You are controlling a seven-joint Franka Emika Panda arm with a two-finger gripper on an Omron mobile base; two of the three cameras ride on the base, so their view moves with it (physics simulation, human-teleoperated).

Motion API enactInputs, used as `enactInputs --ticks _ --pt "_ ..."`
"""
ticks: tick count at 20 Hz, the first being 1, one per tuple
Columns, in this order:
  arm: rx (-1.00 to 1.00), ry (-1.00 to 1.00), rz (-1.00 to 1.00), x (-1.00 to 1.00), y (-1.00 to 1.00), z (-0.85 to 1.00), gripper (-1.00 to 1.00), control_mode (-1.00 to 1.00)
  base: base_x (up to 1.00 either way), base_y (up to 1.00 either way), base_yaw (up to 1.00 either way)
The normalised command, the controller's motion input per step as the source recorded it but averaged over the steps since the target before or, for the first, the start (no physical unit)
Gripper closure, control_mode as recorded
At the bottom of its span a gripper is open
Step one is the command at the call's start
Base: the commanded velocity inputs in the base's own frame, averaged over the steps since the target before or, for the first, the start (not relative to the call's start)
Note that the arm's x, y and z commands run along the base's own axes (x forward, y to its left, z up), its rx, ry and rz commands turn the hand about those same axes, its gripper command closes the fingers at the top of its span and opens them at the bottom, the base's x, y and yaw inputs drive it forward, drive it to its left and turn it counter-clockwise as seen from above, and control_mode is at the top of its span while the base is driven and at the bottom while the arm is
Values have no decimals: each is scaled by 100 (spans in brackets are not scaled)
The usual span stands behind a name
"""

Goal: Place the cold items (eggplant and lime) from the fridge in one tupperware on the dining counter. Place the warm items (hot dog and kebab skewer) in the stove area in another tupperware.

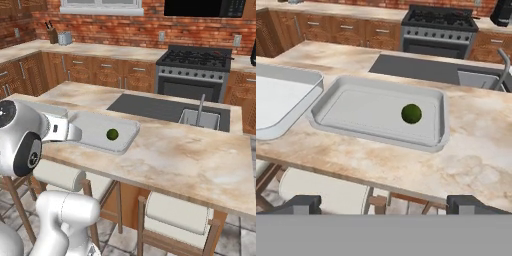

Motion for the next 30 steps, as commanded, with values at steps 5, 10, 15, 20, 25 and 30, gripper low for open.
enactInputs --ticks 5,10,15,20,25,30 --pt "0 0 0 0 0 0 -100 -100 0 0 0" --pt "-2 -3 1 -32 6 -15 -100 100 -17 4 2" --pt "0 0 0 0 0 0 -100 100 -84 57 20" --pt "0 0 0 0 0 0 -100 100 -47 73 51" --pt "0 0 0 0 0 0 -100 100 -17 77 66" --pt "0 0 0 0 0 0 -100 100 -7 73 68"
